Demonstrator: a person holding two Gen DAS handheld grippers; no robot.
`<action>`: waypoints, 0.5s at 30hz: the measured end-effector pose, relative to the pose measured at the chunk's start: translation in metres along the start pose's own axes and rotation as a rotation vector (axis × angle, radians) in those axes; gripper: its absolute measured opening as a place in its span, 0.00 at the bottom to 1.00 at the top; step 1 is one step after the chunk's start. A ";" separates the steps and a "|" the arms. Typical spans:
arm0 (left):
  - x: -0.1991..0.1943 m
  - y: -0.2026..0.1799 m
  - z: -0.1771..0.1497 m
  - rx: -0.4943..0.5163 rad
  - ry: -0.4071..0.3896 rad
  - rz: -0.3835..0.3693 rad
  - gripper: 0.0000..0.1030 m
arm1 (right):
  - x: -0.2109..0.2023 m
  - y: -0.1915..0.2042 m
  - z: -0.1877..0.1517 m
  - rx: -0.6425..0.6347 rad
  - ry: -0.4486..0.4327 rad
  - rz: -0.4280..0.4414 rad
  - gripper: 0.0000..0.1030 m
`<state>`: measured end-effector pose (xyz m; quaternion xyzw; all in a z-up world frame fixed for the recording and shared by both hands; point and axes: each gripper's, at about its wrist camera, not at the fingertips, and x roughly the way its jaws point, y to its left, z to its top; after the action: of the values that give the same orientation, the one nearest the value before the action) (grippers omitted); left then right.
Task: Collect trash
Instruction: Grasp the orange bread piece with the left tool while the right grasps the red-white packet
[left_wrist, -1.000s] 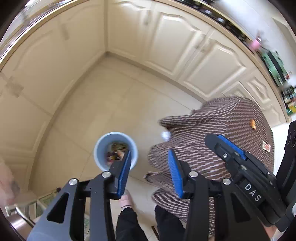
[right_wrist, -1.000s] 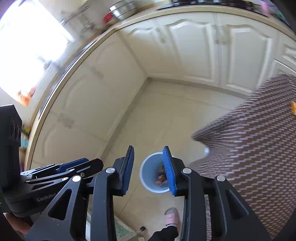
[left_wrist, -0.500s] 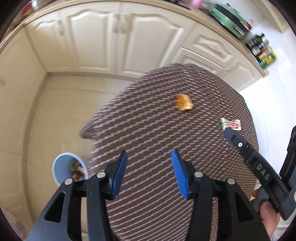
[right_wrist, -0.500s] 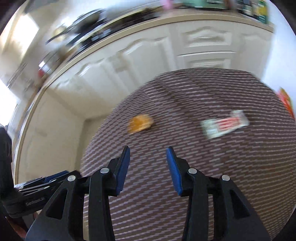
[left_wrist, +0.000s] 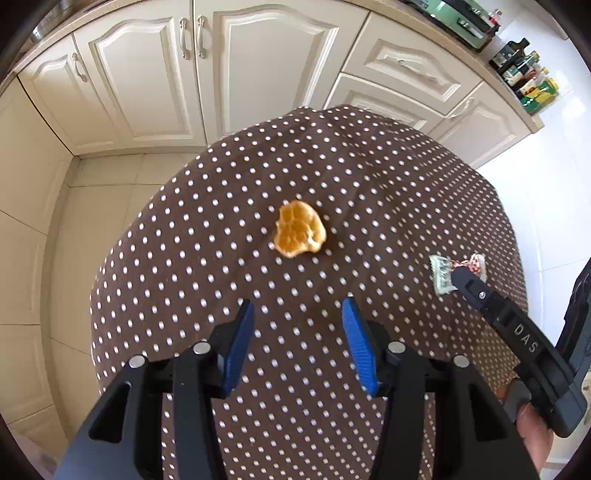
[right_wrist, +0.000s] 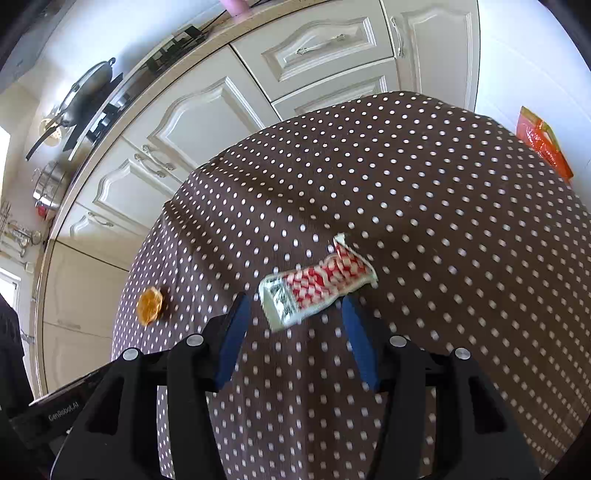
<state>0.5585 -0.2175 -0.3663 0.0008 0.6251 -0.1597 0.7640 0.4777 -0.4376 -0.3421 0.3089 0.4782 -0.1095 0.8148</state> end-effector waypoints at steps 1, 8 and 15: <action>0.001 0.001 0.002 -0.002 -0.002 0.005 0.47 | 0.002 0.001 0.003 0.003 -0.008 -0.002 0.50; 0.013 0.004 0.016 -0.020 -0.016 0.018 0.47 | 0.015 0.015 0.014 -0.078 -0.048 -0.061 0.41; 0.023 0.003 0.029 -0.011 -0.051 0.016 0.47 | 0.025 0.024 0.021 -0.127 -0.039 -0.017 0.18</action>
<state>0.5903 -0.2262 -0.3825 -0.0025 0.6062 -0.1499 0.7811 0.5171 -0.4280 -0.3466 0.2504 0.4708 -0.0918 0.8410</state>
